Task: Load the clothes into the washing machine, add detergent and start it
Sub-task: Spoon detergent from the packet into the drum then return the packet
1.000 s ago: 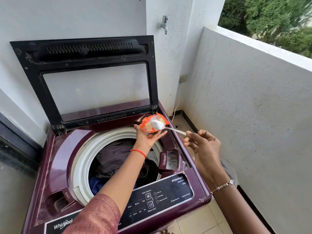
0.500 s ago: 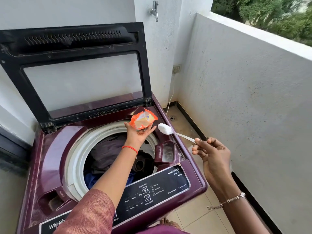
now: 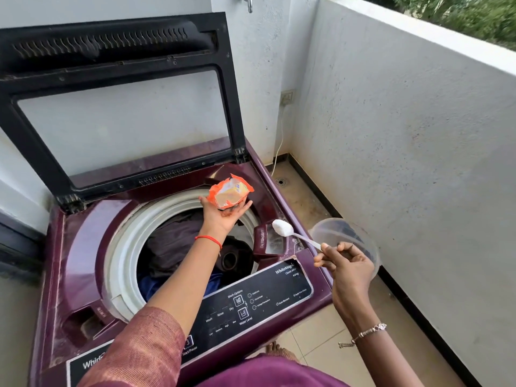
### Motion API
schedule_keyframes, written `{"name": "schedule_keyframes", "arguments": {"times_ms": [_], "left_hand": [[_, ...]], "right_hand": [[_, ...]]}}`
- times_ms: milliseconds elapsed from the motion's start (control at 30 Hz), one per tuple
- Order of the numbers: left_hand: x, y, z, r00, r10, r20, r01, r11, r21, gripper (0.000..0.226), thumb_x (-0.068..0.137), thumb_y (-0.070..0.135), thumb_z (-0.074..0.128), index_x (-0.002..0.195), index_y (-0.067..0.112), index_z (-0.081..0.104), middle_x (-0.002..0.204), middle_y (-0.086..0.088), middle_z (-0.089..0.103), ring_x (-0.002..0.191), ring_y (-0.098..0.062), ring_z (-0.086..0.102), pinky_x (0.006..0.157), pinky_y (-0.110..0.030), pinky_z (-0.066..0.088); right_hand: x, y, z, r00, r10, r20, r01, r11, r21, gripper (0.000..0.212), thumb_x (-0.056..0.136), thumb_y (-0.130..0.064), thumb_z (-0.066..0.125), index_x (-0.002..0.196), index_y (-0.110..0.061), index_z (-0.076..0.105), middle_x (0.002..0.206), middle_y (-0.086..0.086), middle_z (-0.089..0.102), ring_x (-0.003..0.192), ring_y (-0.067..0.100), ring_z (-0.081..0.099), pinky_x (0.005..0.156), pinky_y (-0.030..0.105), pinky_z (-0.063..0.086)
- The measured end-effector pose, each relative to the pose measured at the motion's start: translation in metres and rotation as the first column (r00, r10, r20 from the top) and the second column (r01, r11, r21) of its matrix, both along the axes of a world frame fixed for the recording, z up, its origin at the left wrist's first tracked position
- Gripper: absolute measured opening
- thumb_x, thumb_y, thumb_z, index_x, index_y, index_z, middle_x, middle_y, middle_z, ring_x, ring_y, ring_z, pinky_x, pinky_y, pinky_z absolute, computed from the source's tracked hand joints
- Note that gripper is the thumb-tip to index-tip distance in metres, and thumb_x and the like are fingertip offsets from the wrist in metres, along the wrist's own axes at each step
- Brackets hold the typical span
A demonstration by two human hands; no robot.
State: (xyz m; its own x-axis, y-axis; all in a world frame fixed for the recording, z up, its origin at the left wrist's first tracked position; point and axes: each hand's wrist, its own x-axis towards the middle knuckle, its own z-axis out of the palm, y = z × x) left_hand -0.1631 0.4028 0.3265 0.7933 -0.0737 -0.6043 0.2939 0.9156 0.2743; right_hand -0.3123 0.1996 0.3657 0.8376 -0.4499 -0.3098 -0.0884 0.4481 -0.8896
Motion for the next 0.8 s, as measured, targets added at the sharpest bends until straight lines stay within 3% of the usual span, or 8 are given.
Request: {"name": "schedule_keyframes", "arguments": {"times_ms": [233,433,533,600,700,800], "left_hand": [[-0.002,0.003,0.000,1.000,-0.005,-0.011,0.005,1.000,0.004,0.075,0.094,0.060,0.027,0.138,0.001,0.035,0.142,-0.025,0.036,0.128,-0.042,0.042,0.104,-0.058,0.029],[-0.001,0.006,-0.002,1.000,-0.016,-0.018,0.016,1.000,0.006,0.077,0.093,0.061,0.027,0.140,0.001,0.034,0.142,-0.026,0.036,0.127,-0.043,0.042,0.103,-0.059,0.030],[-0.003,0.006,-0.003,1.000,-0.005,-0.017,0.004,1.000,-0.022,0.083,0.090,0.066,0.025,0.141,0.000,0.030,0.143,-0.026,0.034,0.128,-0.043,0.041,0.107,-0.058,0.028],[-0.004,0.006,-0.002,1.000,0.000,-0.016,-0.001,1.000,-0.022,0.083,0.090,0.066,0.025,0.141,0.000,0.030,0.143,-0.026,0.034,0.128,-0.043,0.041,0.107,-0.058,0.028],[-0.004,0.007,-0.001,1.000,-0.006,-0.012,0.006,1.000,-0.016,0.079,0.092,0.063,0.026,0.140,0.000,0.033,0.142,-0.026,0.036,0.127,-0.042,0.042,0.105,-0.059,0.029],[-0.005,0.008,0.001,1.000,-0.004,-0.016,0.004,1.000,-0.024,0.077,0.093,0.061,0.028,0.140,0.000,0.033,0.142,-0.023,0.036,0.127,-0.042,0.043,0.104,-0.058,0.030]], "right_hand": [[0.000,0.008,-0.008,1.000,-0.001,0.012,0.002,0.989,-0.151,0.023,0.081,0.014,0.058,0.068,-0.003,0.050,0.059,0.018,0.055,0.041,0.017,0.059,0.043,0.021,0.051],[0.002,0.015,-0.015,0.994,0.079,0.075,-0.042,0.909,-0.414,0.022,0.082,0.012,0.059,0.066,-0.003,0.055,0.054,0.011,0.056,0.043,0.017,0.059,0.046,0.024,0.053],[0.003,0.019,-0.018,0.982,0.171,0.086,-0.083,0.785,-0.615,0.022,0.080,0.014,0.058,0.068,-0.003,0.056,0.056,0.003,0.058,0.045,0.017,0.059,0.046,0.027,0.053],[0.005,0.020,-0.020,0.966,0.235,0.109,-0.073,0.651,-0.756,0.031,0.076,0.017,0.059,0.064,-0.011,0.056,0.057,-0.001,0.056,0.047,0.018,0.058,0.047,0.028,0.052],[0.009,0.022,-0.020,0.919,0.374,0.126,-0.023,0.369,-0.929,0.030,0.067,0.019,0.063,0.061,-0.009,0.055,0.059,-0.008,0.049,0.054,-0.001,0.046,0.053,0.006,0.038],[0.013,0.022,-0.020,0.881,0.458,0.118,0.023,0.209,-0.978,0.027,0.063,0.020,0.065,0.060,-0.005,0.055,0.062,-0.008,0.046,0.060,0.000,0.037,0.056,0.000,0.031]]}}
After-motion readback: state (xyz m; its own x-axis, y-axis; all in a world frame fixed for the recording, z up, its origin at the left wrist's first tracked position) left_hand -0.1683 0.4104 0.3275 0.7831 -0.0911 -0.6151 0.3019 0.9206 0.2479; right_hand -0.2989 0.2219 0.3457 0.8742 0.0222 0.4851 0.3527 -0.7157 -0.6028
